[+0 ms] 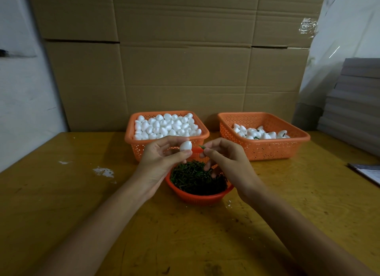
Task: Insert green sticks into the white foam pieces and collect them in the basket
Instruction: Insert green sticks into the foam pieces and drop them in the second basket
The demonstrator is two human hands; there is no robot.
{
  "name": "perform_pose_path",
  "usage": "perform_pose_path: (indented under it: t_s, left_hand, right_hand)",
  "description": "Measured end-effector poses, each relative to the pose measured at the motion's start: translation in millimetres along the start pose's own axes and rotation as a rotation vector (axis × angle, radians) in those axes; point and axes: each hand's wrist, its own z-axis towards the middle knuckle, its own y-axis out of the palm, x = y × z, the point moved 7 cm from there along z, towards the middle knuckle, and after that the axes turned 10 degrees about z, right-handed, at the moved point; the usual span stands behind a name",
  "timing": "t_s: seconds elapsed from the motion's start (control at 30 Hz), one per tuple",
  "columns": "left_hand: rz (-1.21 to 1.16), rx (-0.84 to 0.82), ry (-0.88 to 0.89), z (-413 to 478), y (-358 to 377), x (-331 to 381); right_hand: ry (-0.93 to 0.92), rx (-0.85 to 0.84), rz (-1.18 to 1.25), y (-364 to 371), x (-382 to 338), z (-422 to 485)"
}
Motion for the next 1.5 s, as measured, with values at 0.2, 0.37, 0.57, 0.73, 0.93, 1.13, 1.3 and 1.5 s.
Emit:
perform_pose_path:
  t_s: [0.2,0.37,0.57,0.73,0.93,1.13,1.3,1.5]
  left_hand:
    - [-0.108,0.061,-0.019,0,-1,-2]
    - [-0.122,0.099,-0.027,1,-3,-5]
    - [-0.104,0.079,-0.034,1,-2,-5]
    - [-0.037,0.043,-0.018,0,2,-3]
    - [0.222,0.056,0.145,-7,12,-1]
    - [0.366,0.127,0.278,-13,18,-4]
    - [0.445,0.123,0.315,-16,18,-7]
    - [0.603,0.106,0.411,-22,24,-2]
  right_hand:
    - [-0.012,-0.017,-0.011,2,-2,-1]
    - [-0.025,-0.069,-0.042,7,-4,-2]
    - [-0.039,-0.094,-0.065,8,-6,-3]
    - [-0.054,-0.112,-0.088,10,-4,-2]
    - [-0.083,-0.121,-0.124,10,-2,-1]
    - [-0.075,-0.109,-0.151,10,2,0]
    - [-0.067,-0.095,-0.176,10,3,-1]
    - [-0.087,-0.064,-0.186,11,2,-3]
